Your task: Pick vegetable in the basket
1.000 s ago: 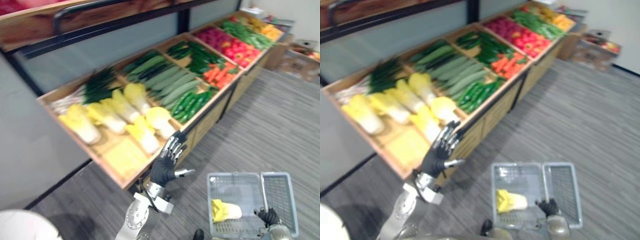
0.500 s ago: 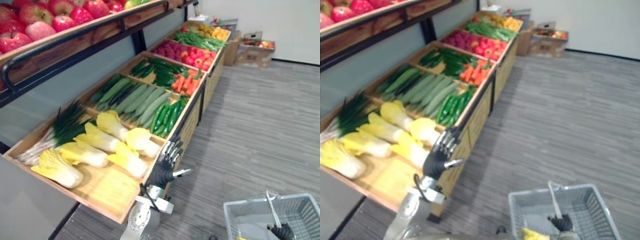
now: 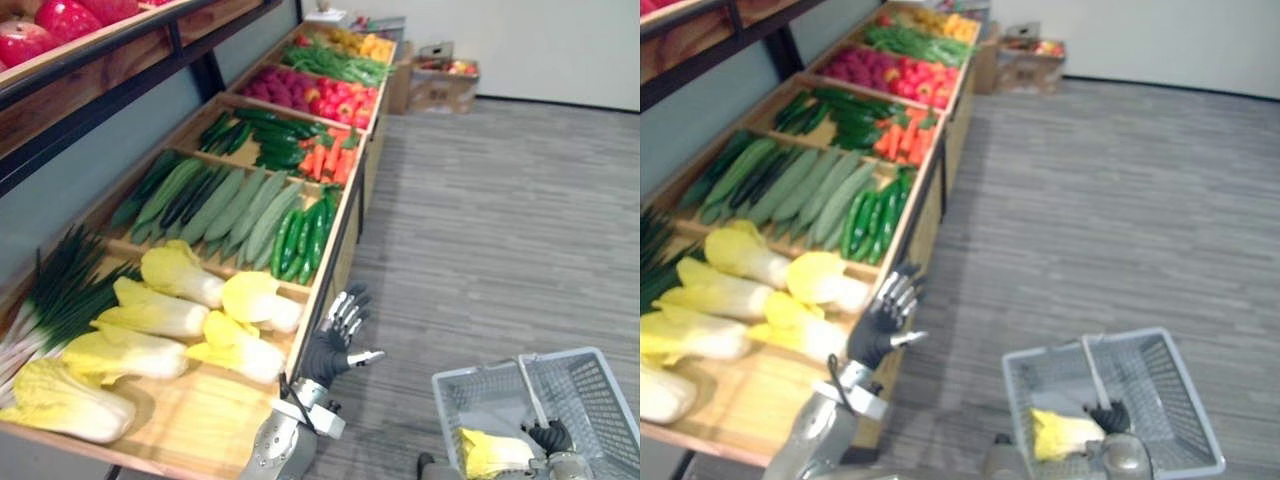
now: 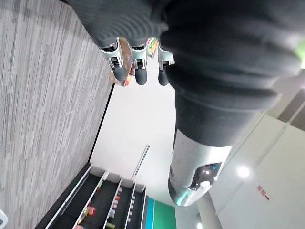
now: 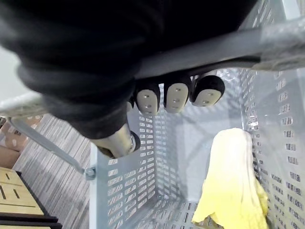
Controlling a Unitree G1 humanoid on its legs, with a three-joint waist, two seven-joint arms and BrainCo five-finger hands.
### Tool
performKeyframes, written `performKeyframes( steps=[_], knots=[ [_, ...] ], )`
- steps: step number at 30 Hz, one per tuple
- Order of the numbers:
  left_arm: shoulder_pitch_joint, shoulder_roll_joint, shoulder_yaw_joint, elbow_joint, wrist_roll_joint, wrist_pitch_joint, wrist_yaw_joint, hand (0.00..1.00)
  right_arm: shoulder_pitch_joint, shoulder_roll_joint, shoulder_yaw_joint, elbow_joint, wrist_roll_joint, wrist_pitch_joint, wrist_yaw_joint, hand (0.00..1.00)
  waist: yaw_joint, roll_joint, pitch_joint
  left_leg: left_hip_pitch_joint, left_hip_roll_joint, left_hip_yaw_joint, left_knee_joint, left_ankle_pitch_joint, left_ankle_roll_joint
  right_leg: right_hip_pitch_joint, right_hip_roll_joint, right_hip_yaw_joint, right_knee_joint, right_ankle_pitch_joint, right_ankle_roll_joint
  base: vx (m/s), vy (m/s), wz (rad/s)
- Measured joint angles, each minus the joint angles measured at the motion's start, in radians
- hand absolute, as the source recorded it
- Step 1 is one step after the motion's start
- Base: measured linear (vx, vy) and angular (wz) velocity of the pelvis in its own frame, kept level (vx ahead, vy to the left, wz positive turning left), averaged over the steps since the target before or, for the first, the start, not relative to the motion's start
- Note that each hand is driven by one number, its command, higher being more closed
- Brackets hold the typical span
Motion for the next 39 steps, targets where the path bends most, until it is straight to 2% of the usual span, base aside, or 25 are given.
performKeyframes(
  steps=[2, 3, 5, 6, 7, 8, 9, 11, 13, 17, 20, 21, 23, 24, 26, 28, 29, 30, 32, 34, 35, 36, 37, 38, 39],
  knots=[
    [0.001, 0.027, -0.005, 0.0, 0.0, 0.001, 0.001, 0.0, 0.002, 0.014, 0.003, 0.013, 0.0, 0.0, 0.0, 1.0, 0.001, -0.013, 0.009, -0.011, -0.002, 0.003, 0.005, -0.015, -0.005, -0.005, -0.019, -0.053, -0.012, -0.038, -0.031, -0.04, -0.004, -0.15],
    [0.0, 0.032, -0.006, 0.0, 0.0, 0.001, 0.002, 0.0, 0.001, 0.014, 0.004, 0.017, -0.001, 0.001, 0.0, 1.0, 0.001, -0.015, 0.01, -0.011, 0.002, 0.001, 0.006, -0.022, -0.008, -0.011, -0.019, -0.061, -0.008, -0.041, -0.031, -0.03, -0.039, -0.07],
    [-0.001, 0.036, -0.012, 0.0, 0.0, 0.001, 0.005, 0.0, 0.005, 0.012, 0.004, 0.019, -0.002, 0.004, -0.002, 1.0, 0.001, -0.001, 0.014, -0.019, 0.023, -0.004, 0.02, -0.034, -0.023, -0.033, -0.034, -0.089, 0.014, -0.041, -0.031, 0.01, -0.063, 0.04],
    [-0.006, 0.038, -0.023, 0.002, 0.002, 0.0, 0.007, 0.0, 0.015, 0.013, 0.005, 0.018, -0.002, 0.008, -0.004, 1.0, 0.002, -0.008, 0.009, -0.024, 0.037, -0.005, 0.04, -0.045, -0.054, -0.037, -0.058, -0.102, 0.008, -0.023, -0.003, 0.07, -0.158, 0.05],
    [-0.007, 0.038, -0.026, 0.003, 0.002, 0.0, 0.007, 0.0, 0.021, 0.016, 0.006, 0.018, -0.002, 0.008, -0.004, 1.0, 0.004, -0.013, 0.006, -0.021, 0.04, -0.006, 0.045, -0.05, -0.063, -0.033, -0.068, -0.109, 0.0, -0.018, 0.012, 0.11, -0.194, 0.06],
    [-0.015, 0.027, -0.027, 0.017, 0.006, 0.0, 0.011, 0.0, 0.024, 0.016, 0.006, 0.017, -0.002, 0.009, -0.003, 1.0, 0.001, -0.009, -0.003, -0.02, 0.066, -0.017, 0.06, -0.056, -0.078, -0.021, -0.052, -0.127, 0.0, -0.063, 0.052, 0.19, -0.275, 0.12],
    [-0.031, 0.012, -0.036, 0.033, 0.008, 0.0, 0.017, 0.0, 0.028, 0.007, 0.005, 0.004, -0.002, 0.01, -0.004, 1.0, -0.001, 0.026, -0.006, -0.022, 0.101, -0.032, 0.065, -0.05, -0.093, -0.023, -0.019, -0.145, 0.022, -0.086, 0.032, 0.23, -0.294, 0.11],
    [-0.047, -0.009, -0.034, 0.035, 0.011, 0.0, 0.026, 0.0, 0.037, 0.0, 0.006, -0.019, -0.002, 0.01, -0.002, 1.0, -0.002, 0.051, -0.004, -0.031, 0.131, -0.039, 0.08, -0.027, -0.111, -0.057, 0.003, -0.154, 0.093, -0.138, 0.005, 0.24, -0.314, 0.01],
    [-0.066, -0.024, -0.035, 0.044, 0.011, 0.001, 0.031, 0.0, 0.04, -0.001, 0.006, -0.022, 0.0, 0.01, 0.0, 1.0, -0.006, 0.039, 0.004, -0.082, 0.15, -0.082, 0.201, 0.011, -0.088, -0.046, 0.006, -0.183, 0.134, -0.181, -0.02, 0.18, -0.322, 0.2],
    [-0.08, -0.043, -0.033, 0.066, 0.011, -0.006, 0.042, 0.0, 0.084, -0.012, 0.009, -0.051, 0.002, 0.009, -0.001, 1.0, 0.003, 0.025, 0.02, -0.205, 0.167, -0.137, 0.524, 0.205, 0.018, 0.076, 0.007, -0.224, 0.117, -0.246, -0.064, 0.17, -0.305, 0.22],
    [-0.063, -0.041, -0.03, 0.078, 0.011, -0.006, 0.044, 0.0, 0.084, -0.032, 0.01, -0.055, 0.009, 0.009, -0.001, 1.0, 0.01, 0.03, 0.024, -0.282, 0.104, -0.205, 0.632, 0.116, -0.013, 0.137, 0.031, -0.233, 0.066, -0.265, -0.08, 0.1, -0.182, 0.12],
    [-0.045, -0.041, -0.021, 0.078, 0.011, -0.006, 0.044, 0.0, 0.081, -0.039, 0.01, -0.061, 0.013, 0.009, 0.0, 1.0, 0.028, 0.028, 0.026, -0.315, 0.055, -0.218, 0.61, 0.074, -0.019, 0.161, 0.042, -0.235, 0.041, -0.27, -0.091, 0.07, -0.068, -0.02],
    [-0.026, -0.04, -0.008, 0.078, 0.011, -0.005, 0.045, 0.0, 0.075, -0.049, 0.013, -0.062, 0.015, 0.009, 0.0, 1.0, 0.045, 0.03, 0.031, -0.333, 0.001, -0.216, 0.52, 0.052, -0.018, 0.188, 0.051, -0.238, 0.019, -0.274, -0.097, 0.12, -0.052, -0.06],
    [-0.016, -0.041, 0.006, 0.076, 0.011, -0.006, 0.044, 0.0, 0.07, -0.056, 0.016, -0.063, 0.018, 0.009, 0.0, 1.0, 0.058, 0.034, 0.033, -0.34, -0.035, -0.212, 0.407, 0.053, -0.017, 0.206, 0.059, -0.243, 0.002, -0.276, -0.1, 0.19, 0.001, -0.04],
    [-0.001, -0.041, 0.024, 0.074, 0.013, -0.006, 0.045, 0.0, 0.059, -0.058, 0.018, -0.063, 0.017, 0.009, 0.0, 1.0, 0.062, 0.04, 0.035, -0.33, -0.076, -0.202, 0.148, 0.114, -0.016, 0.238, 0.077, -0.253, -0.034, -0.272, -0.091, 0.21, 0.036, 0.0],
    [0.004, -0.043, 0.032, 0.072, 0.031, -0.006, 0.046, 0.0, 0.04, -0.061, 0.023, -0.063, 0.017, 0.009, -0.001, 1.0, 0.067, 0.054, 0.041, -0.312, -0.08, -0.203, -0.007, 0.184, -0.023, 0.272, 0.101, -0.242, -0.065, -0.276, -0.081, 0.22, 0.054, -0.2],
    [0.004, -0.045, 0.039, 0.071, 0.04, -0.006, 0.048, 0.0, 0.022, -0.063, 0.042, -0.063, 0.01, 0.009, -0.002, 1.0, 0.072, 0.066, 0.043, -0.297, -0.073, -0.213, -0.079, 0.221, -0.018, 0.29, 0.118, -0.223, -0.076, -0.287, -0.066, 0.37, 0.122, -0.63],
    [0.004, -0.045, 0.045, 0.071, 0.045, -0.003, 0.053, 0.0, 0.008, -0.057, 0.07, -0.062, -0.002, 0.01, -0.003, 1.0, 0.085, 0.061, 0.041, -0.281, -0.068, -0.206, -0.074, 0.289, 0.004, 0.298, 0.123, -0.182, -0.075, -0.308, -0.054, 0.31, 0.107, -0.72],
    [0.001, -0.042, 0.045, 0.064, 0.047, -0.002, 0.058, 0.0, -0.007, -0.033, 0.103, -0.073, -0.006, 0.009, -0.002, 1.0, 0.097, 0.019, 0.035, -0.282, -0.091, -0.157, -0.03, 0.229, 0.021, 0.296, 0.081, -0.143, -0.064, -0.332, -0.038, 0.31, 0.098, -0.67],
    [0.0, -0.046, 0.045, 0.058, 0.047, 0.003, 0.068, 0.0, -0.021, -0.01, 0.11, -0.087, -0.021, 0.005, 0.0, 1.0, 0.101, -0.018, 0.033, -0.265, -0.119, -0.109, 0.003, 0.143, 0.046, 0.251, 0.031, -0.106, 0.077, -0.339, -0.022, 0.45, 0.117, -0.53],
    [0.0, -0.045, 0.041, 0.058, 0.047, 0.005, 0.068, 0.0, -0.029, -0.009, 0.111, -0.083, -0.021, 0.006, 0.0, 1.0, 0.105, -0.018, 0.033, -0.242, -0.12, -0.096, 0.002, 0.124, 0.048, 0.195, 0.015, -0.095, 0.221, -0.323, 0.005, 0.46, 0.15, -0.4],
    [0.003, -0.04, 0.043, 0.053, 0.048, 0.007, 0.069, 0.0, -0.041, 0.002, 0.111, -0.081, -0.021, 0.006, 0.0, 1.0, 0.102, -0.022, 0.035, -0.196, -0.12, -0.085, 0.002, 0.101, 0.065, 0.114, -0.015, -0.092, 0.431, -0.262, 0.079, 0.39, 0.145, -0.29],
    [0.002, -0.028, 0.043, 0.046, 0.048, 0.011, 0.071, 0.0, -0.046, 0.014, 0.112, -0.081, -0.021, 0.005, 0.0, 1.0, 0.091, -0.028, 0.039, -0.16, -0.119, -0.086, 0.002, 0.078, 0.075, 0.067, -0.031, -0.088, 0.567, -0.208, 0.107, 0.42, 0.114, -0.09],
    [0.002, -0.014, 0.046, 0.04, 0.048, 0.012, 0.072, 0.0, -0.047, 0.026, 0.114, -0.081, -0.022, 0.004, 0.0, 1.0, 0.083, -0.03, 0.04, -0.121, -0.115, -0.094, 0.001, 0.061, 0.084, 0.032, -0.041, -0.09, 0.674, -0.206, 0.106, 0.44, 0.064, 0.13],
    [0.003, -0.003, 0.051, 0.035, 0.048, 0.012, 0.074, 0.0, -0.047, 0.032, 0.114, -0.082, -0.02, 0.001, 0.0, 1.0, 0.078, -0.026, 0.04, -0.068, -0.107, -0.109, -0.01, 0.046, 0.084, 0.001, -0.052, -0.119, 0.745, -0.226, 0.072, 0.44, 0.049, 0.23]
  ],
)
